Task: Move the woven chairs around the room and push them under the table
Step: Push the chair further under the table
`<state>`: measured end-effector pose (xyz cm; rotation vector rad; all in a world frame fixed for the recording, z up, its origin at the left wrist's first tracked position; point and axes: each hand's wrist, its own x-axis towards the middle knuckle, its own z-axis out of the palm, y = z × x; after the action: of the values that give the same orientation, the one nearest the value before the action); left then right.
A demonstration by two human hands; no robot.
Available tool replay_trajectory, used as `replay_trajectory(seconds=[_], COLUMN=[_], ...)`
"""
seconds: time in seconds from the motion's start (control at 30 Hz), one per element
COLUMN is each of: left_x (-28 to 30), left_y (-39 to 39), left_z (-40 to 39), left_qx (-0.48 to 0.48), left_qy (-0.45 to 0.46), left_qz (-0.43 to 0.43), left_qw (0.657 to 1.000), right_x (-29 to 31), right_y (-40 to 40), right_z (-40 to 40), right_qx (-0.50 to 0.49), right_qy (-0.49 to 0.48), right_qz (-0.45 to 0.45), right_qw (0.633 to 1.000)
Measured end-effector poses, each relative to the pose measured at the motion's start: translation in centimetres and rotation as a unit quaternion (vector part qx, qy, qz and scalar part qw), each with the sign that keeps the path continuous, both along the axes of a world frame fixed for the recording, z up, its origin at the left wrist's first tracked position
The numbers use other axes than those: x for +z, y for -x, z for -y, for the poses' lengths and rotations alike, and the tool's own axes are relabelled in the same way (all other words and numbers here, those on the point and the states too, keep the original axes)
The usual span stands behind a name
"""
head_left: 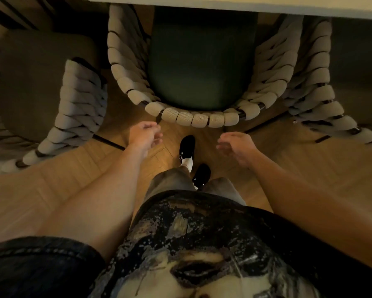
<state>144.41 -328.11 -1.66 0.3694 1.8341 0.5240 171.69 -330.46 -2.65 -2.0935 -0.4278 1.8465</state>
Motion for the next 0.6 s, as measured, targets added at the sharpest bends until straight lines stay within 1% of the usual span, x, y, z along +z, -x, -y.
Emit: replay_trajectory(seconds=[0.03,0.1,0.17,0.23,0.33,0.5,0.6], left_x=[0.0,0.0,-0.2,-0.3,-0.3,0.0,0.2], left_y=[-0.1,-0.1,0.3,1.0,2.4,6.0,8.9], left_z=[0.8,2.5,4.3,6.2,9.2,13.9,16.9], left_qx=[-0.058,-0.149,-0.192,-0.189,-0.182,-0.158,-0.132], left_qy=[0.002,0.003,0.014,0.035,0.064,0.097,0.097], left_qz=[-0.036,-0.078,-0.096,-0.092,-0.080,-0.056,-0.038], left_qw=[0.998,0.986,0.977,0.977,0.978,0.981,0.986], right_x=[0.0,-0.2,-0.5,-0.6,-0.3,-0.1,0.2], right_y=[0.2,0.6,1.1,1.8,3.0,6.1,9.1], right_z=[0.5,1.7,3.0,4.2,5.4,6.7,7.2], right_qx=[0.040,0.140,0.257,0.345,0.428,0.521,0.551], right_qy=[-0.002,-0.015,-0.037,-0.052,-0.056,-0.061,-0.059], right_qz=[0.012,0.043,0.073,0.088,0.088,0.086,0.083], right_qw=[0.999,0.989,0.963,0.933,0.898,0.847,0.828])
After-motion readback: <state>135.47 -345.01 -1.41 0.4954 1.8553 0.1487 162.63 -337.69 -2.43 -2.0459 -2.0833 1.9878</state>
